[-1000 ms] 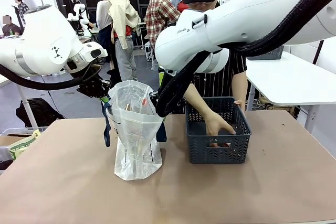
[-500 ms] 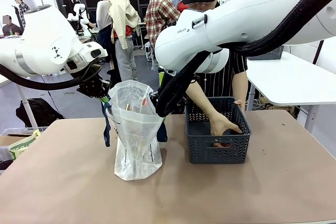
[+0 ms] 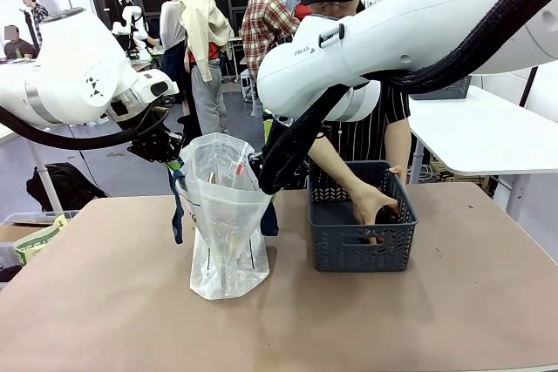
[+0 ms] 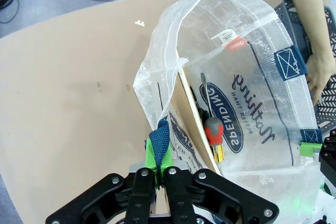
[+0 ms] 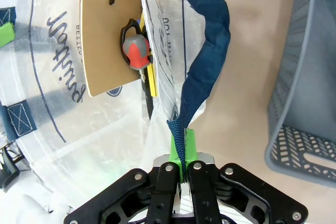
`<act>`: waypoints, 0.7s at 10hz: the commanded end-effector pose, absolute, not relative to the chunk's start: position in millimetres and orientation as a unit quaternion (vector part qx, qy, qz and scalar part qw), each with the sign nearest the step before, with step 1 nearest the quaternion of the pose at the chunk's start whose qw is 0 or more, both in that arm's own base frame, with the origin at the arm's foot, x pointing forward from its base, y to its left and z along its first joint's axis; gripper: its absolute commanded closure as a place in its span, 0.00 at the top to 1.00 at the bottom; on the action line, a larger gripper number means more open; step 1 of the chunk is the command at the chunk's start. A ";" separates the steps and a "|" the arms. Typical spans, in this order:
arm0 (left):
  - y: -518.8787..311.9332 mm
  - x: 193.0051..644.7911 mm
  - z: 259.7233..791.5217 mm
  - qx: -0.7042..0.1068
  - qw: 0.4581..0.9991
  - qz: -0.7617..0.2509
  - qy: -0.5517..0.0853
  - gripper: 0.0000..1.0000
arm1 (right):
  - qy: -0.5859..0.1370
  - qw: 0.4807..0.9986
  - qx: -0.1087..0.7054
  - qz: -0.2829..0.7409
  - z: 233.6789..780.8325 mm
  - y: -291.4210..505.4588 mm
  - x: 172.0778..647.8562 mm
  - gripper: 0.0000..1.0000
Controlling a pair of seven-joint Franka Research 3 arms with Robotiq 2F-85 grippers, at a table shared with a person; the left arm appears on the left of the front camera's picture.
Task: Transfer purchased items from the store into the shopping bag.
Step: Move the Reusable shopping bag to the right side of the table.
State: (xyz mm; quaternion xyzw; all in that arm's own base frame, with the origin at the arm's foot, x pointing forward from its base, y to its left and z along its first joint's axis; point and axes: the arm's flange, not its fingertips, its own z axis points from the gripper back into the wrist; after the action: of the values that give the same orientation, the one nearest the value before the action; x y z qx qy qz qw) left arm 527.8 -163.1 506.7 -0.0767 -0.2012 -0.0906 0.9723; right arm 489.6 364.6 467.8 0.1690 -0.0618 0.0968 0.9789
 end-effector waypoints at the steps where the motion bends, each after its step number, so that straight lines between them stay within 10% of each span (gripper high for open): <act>1: -161.5 525.6 507.9 -0.076 0.972 -0.091 -0.201 0.00 | -0.062 0.978 0.173 0.095 468.7 364.6 489.8 0.00; 7: -161.5 525.6 507.9 -0.076 0.972 -0.091 -0.201 0.00 | -0.062 0.978 0.173 0.095 468.7 364.6 489.8 0.00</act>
State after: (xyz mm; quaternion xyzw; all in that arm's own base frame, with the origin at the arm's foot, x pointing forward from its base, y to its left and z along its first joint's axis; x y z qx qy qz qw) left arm 527.8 -163.1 506.7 -0.0767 -0.2012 -0.0906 0.9723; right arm 489.6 364.6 467.8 0.1690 -0.0618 0.0968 0.9789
